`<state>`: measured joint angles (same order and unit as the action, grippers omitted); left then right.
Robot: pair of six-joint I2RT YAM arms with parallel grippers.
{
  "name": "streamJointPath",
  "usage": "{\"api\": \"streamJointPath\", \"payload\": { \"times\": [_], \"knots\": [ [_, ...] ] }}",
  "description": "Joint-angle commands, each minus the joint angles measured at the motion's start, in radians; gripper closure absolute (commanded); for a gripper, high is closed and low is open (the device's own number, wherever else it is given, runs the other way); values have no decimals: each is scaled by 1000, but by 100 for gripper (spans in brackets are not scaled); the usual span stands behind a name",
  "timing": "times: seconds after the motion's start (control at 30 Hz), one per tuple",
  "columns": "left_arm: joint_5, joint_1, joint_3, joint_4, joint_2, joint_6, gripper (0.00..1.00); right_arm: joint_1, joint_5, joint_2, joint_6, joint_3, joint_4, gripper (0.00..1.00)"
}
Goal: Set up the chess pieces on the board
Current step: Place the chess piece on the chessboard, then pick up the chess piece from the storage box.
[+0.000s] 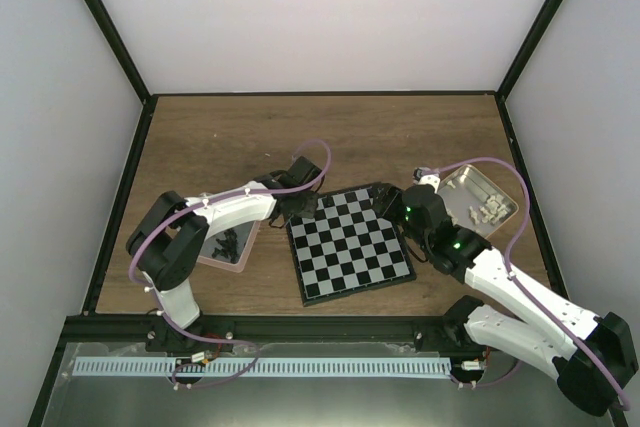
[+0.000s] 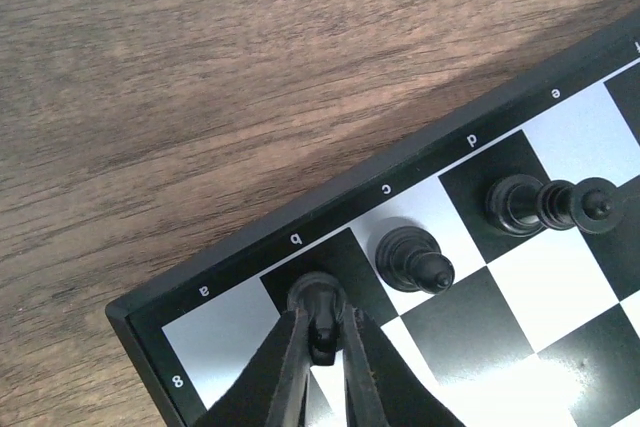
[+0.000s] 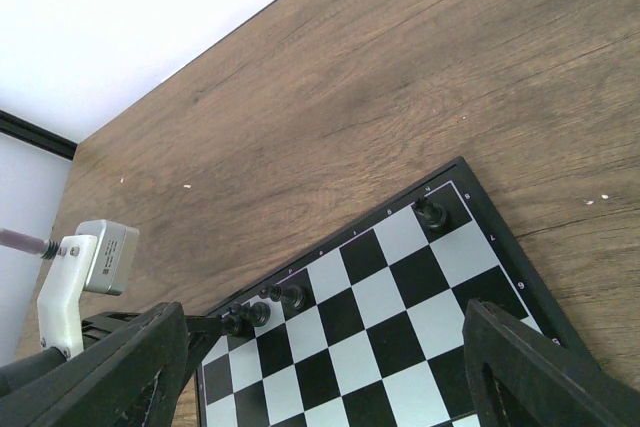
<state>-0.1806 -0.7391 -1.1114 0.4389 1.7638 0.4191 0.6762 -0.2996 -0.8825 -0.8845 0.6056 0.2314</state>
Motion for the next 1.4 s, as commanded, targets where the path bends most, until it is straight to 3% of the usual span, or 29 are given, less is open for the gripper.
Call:
{"api": "streamJointPath", "payload": {
  "times": [0.0,0.1,0.37,0.6,0.87,1.03,1.3,1.37],
  "knots": [
    [8,3,-6,8,-7,4,86,-4,-24,10,-10,-6,-12,23],
    [20,3,-8,8,-14,4,84,-4,-23,11,-11,-5,-11,23],
    [31,4,-4,-5,-18,1,92,-4,-22,17,-13,-6,-8,23],
    [24,3,-1,2,-21,10,91,-4,-23,27,-12,-9,-3,23],
    [14,5,-17,38,-78,14,74,-4,-18,31,-14,-9,-4,23],
    [-35,9,-20,104,-140,51,73,-4,-12,35,-17,-13,-5,23],
    [-175,118,130,231,-353,231,63,-3,-6,32,-11,-12,-9,23],
    [-176,150,184,246,-422,267,56,-4,-3,28,-12,-9,-10,23]
  ]
}}
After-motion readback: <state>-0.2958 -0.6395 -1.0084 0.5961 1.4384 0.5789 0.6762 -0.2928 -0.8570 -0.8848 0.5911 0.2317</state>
